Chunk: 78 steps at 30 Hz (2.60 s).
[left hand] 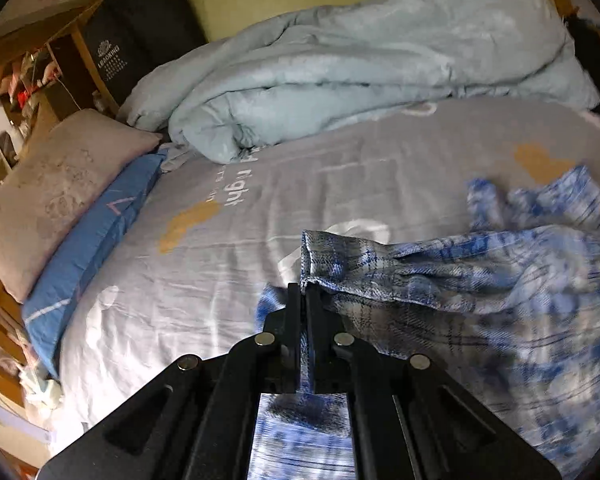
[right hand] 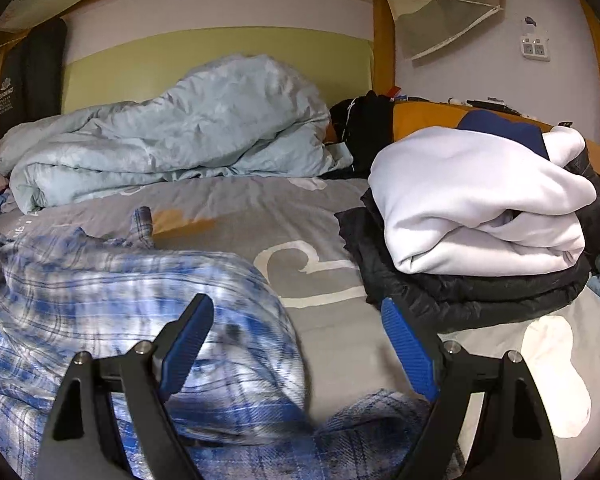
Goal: Fold large clothes
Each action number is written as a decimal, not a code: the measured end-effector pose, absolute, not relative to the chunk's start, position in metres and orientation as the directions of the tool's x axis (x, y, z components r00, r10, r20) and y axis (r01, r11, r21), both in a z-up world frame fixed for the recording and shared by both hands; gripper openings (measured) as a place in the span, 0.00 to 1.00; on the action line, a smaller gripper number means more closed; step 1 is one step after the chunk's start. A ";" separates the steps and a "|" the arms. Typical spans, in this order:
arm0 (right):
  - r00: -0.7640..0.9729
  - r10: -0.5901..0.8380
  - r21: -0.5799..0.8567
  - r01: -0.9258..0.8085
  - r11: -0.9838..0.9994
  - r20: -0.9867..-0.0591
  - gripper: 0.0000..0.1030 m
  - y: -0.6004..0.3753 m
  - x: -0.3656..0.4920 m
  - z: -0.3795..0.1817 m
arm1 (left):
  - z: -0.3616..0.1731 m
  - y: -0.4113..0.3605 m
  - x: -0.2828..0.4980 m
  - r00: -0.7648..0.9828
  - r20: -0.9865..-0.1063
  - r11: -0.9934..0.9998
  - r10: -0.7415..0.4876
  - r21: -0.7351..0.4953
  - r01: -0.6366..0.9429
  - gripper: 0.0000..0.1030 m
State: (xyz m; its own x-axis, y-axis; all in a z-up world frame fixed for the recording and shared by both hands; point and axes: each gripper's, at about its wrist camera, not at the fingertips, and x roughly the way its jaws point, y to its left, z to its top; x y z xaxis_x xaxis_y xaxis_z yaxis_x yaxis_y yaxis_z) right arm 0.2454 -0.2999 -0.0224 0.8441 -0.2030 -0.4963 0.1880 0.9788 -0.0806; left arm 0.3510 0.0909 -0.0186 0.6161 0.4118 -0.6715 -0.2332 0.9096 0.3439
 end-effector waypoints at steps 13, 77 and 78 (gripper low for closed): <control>0.856 -0.118 -0.002 0.135 0.991 -0.504 0.84 -0.306 0.240 -0.001 | -0.042 0.115 0.320 0.626 -0.763 0.978 0.160 0.040 -0.202 0.56; 0.825 -0.156 -0.168 0.075 0.983 -0.543 0.10 -0.317 0.107 0.004 | -0.016 0.088 0.062 0.810 -0.521 0.963 0.268 0.114 -0.245 0.07; 0.842 -0.148 -0.144 0.084 0.986 -0.519 0.10 -0.319 0.099 0.015 | -0.010 0.089 0.054 0.820 -0.509 0.963 0.264 0.095 -0.251 0.07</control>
State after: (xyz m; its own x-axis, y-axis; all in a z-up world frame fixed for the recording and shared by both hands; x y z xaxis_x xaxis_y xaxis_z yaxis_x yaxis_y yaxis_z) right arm 0.0994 -0.3195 0.0147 0.8421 -0.1479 -0.5186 0.0844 0.9860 -0.1441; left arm 0.0536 0.0894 -0.0097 0.8196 0.2635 -0.5087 -0.2508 0.9634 0.0950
